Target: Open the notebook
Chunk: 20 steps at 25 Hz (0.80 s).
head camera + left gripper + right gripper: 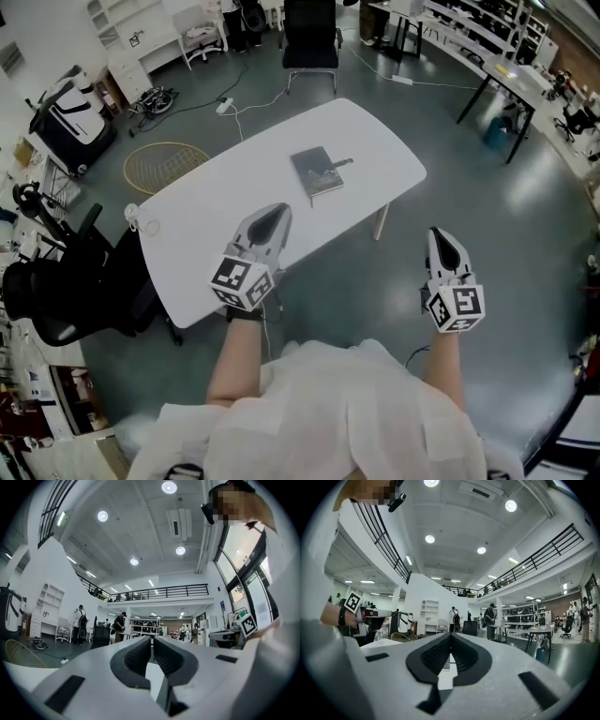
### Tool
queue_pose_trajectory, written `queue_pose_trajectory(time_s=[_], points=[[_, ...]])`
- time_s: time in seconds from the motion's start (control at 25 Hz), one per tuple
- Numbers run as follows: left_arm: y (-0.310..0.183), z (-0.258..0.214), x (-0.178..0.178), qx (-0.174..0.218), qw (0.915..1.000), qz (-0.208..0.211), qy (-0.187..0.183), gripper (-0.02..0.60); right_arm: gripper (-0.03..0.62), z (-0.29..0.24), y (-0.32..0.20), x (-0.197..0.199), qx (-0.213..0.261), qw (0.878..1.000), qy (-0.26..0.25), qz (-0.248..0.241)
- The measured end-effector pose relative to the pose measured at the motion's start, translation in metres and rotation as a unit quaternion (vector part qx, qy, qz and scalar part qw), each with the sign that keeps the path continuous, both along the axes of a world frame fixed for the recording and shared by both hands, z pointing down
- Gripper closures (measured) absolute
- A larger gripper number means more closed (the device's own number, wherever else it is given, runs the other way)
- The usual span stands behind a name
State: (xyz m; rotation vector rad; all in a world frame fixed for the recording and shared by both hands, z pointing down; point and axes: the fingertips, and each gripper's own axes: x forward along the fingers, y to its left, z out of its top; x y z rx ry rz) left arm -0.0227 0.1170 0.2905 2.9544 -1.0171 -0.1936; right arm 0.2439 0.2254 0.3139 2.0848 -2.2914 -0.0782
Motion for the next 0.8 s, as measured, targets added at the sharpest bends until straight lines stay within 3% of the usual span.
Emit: queue_pose_trajectory(time_s=[0.36, 0.56, 0.8], points=[[0.028, 0.010, 0.029, -0.016, 0.9990, -0.041, 0.003, 0.566, 0.591, 0.006, -0.007, 0.039, -0.012, 0.999, 0.007, -0.047], [0.018, 0.013, 0.016, -0.022, 0.9973, -0.070, -0.009, 0.566, 0.590, 0.020, -0.032, 0.039, -0.025, 0.998, -0.004, -0.062], [-0.035, 0.023, 0.005, -0.011, 0.9957, -0.087, -0.031, 0.566, 0.591, 0.030, -0.091, 0.036, -0.020, 0.998, -0.023, -0.064]])
